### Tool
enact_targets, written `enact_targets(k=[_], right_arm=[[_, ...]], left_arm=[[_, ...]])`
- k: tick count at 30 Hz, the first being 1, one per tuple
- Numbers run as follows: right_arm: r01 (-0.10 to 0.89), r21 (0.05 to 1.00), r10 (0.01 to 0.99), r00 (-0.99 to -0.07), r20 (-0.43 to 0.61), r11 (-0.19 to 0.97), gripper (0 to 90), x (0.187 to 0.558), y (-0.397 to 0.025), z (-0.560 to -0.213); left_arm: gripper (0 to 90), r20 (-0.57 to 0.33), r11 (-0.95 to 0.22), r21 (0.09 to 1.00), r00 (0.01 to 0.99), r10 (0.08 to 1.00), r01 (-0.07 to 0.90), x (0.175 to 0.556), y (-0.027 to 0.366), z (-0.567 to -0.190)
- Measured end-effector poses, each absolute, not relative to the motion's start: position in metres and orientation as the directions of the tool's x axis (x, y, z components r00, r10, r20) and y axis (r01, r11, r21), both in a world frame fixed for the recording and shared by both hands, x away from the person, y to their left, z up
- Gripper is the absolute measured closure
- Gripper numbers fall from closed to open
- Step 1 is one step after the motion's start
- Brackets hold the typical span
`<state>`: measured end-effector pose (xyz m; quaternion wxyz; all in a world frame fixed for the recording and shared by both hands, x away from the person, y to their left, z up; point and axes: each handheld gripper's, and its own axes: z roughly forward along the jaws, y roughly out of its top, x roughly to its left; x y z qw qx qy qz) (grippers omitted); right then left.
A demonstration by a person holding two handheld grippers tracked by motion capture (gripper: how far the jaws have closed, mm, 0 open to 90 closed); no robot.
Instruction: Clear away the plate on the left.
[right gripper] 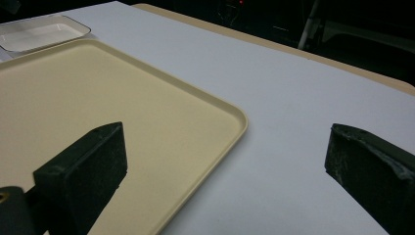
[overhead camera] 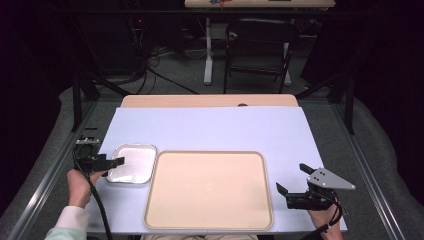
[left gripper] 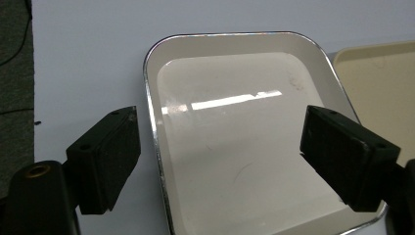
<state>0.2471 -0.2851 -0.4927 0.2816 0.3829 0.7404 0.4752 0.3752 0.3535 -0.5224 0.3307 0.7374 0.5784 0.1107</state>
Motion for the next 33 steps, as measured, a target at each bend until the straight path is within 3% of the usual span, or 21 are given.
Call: enact_targets(k=[15, 33], right_arm=[[0.311, 0.914, 0.832, -0.552, -0.048, 0.259, 2.4, 0.248, -0.285, -0.494], [0.315, 0.91, 0.832, -0.553, -0.054, 0.268, 4.0, 0.248, -0.284, -0.494]], left_arm=[[51.5, -0.217, -0.084, 0.578, 0.251, 0.943, 0.812, 0.383, 0.36, -0.536], [65.7, -0.185, -0.095, 0.545, 0.23, 0.955, 0.833, 0.386, 0.362, -0.545]])
